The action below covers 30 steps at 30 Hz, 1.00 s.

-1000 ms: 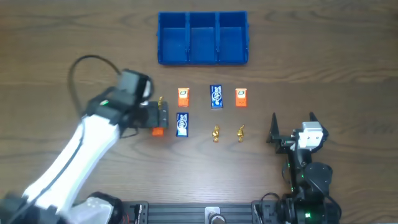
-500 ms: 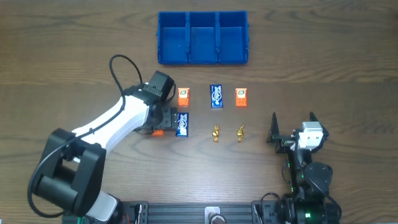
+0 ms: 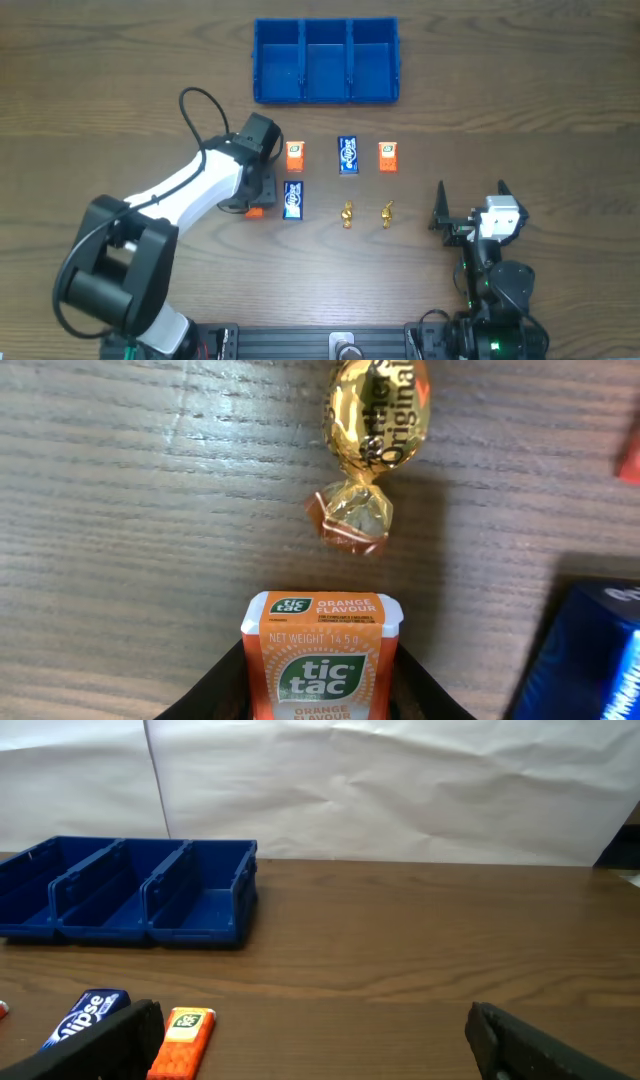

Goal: Sort Candies Into Trays

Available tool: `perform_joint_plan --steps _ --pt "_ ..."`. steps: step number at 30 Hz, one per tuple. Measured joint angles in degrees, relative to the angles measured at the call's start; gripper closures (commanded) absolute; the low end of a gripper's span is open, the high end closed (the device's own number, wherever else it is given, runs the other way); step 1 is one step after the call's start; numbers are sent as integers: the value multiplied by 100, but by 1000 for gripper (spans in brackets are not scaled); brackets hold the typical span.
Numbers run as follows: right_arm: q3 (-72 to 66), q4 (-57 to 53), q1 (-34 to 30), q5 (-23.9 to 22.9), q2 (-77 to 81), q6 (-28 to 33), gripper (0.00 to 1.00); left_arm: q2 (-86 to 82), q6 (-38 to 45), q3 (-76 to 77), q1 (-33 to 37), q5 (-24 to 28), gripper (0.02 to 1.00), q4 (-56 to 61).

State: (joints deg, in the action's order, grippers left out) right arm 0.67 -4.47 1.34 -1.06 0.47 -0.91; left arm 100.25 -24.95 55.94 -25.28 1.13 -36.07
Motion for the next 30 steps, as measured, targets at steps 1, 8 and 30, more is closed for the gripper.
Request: perform_joint_plan --steps 1,8,30 --pt "0 0 0 0 0 0 3 -199 -59 0 0 -2 766 -37" --pt "0 7 -2 4 -9 0 3 -234 -24 3794 61 -514 746 -2251" --pt "-2 2 0 4 0 -2 3 4216 713 9014 426 -612 369 -2780"
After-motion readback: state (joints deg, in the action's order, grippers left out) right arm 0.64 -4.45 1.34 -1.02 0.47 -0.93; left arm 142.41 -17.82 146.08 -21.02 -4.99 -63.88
